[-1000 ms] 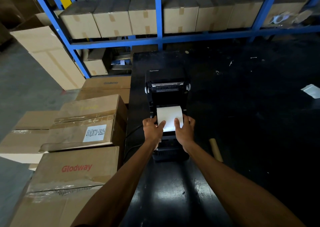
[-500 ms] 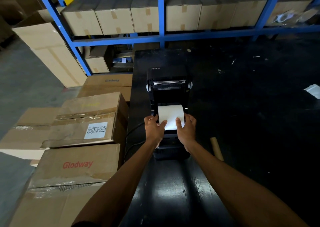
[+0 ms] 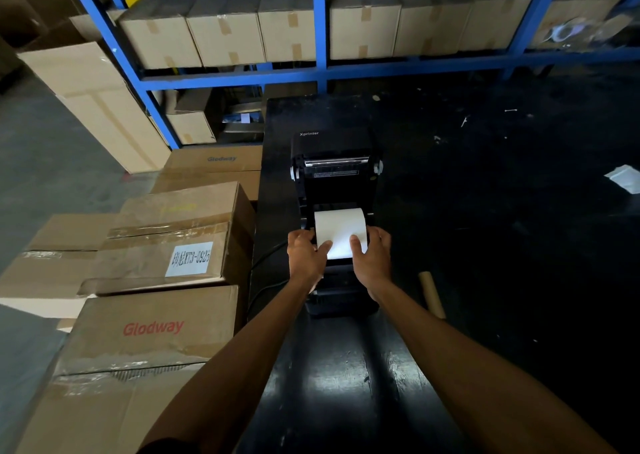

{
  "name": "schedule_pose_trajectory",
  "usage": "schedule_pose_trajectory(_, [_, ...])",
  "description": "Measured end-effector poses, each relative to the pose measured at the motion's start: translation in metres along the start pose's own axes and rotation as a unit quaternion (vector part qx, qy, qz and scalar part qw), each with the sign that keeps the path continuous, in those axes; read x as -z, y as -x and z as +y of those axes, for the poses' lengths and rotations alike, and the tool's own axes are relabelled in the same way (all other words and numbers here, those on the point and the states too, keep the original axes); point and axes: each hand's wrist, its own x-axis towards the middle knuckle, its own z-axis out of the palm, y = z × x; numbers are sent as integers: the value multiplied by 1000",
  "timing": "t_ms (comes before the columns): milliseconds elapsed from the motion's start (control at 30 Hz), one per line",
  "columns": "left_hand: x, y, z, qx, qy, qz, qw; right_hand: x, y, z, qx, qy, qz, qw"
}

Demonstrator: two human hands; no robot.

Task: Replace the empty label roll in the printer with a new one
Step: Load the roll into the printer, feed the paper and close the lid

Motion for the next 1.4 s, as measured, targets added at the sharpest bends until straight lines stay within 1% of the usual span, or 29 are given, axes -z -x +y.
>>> schedule_pose_trajectory(167, [3,-4,3,11,6,5,1000,3,3,-5,-21,-13,5,1000])
schedule_pose_trajectory(267, [2,-8,-3,15,12,4,1000,6,3,-8,-44,24,4,999])
schedule_pose_trajectory(433, [6,-2,3,24,17,-10,1000,10,7,-12,-61,52,40,996])
schedule_pose_trajectory(533, [6,-1,5,43,6,-15,999,9,7,-11,-84,17,50,995])
schedule_pose_trajectory(667, [9,-1,8,46,5,-4,999,10,7,-11,-114,-69,70,989])
schedule_pose_trajectory(733, [10,0,8,48,1,7,999,13,9,-13,-130,-106,64,984])
schedule_pose_trajectory(833, [13,5,9,69,10,14,997,17,11,-11,-142,-118,47,982])
schedule_pose_trajectory(1033, [17,7,7,104,42,9,994,22,12,-4,-141,-95,17,985])
schedule_pose_trajectory(1133, [18,10,7,105,40,7,994,22,12,-2,-137,-77,6,988])
schedule_pose_trajectory(1267, [17,14,4,111,55,-20,992,26,12,-7,-121,-59,4,991])
schedule_pose_trajectory(1333, [17,17,5,111,62,-27,991,28,12,-7,-109,-31,4,994])
schedule_pose_trajectory(1400, [17,19,8,106,66,-9,992,32,14,-6,-102,4,5,995])
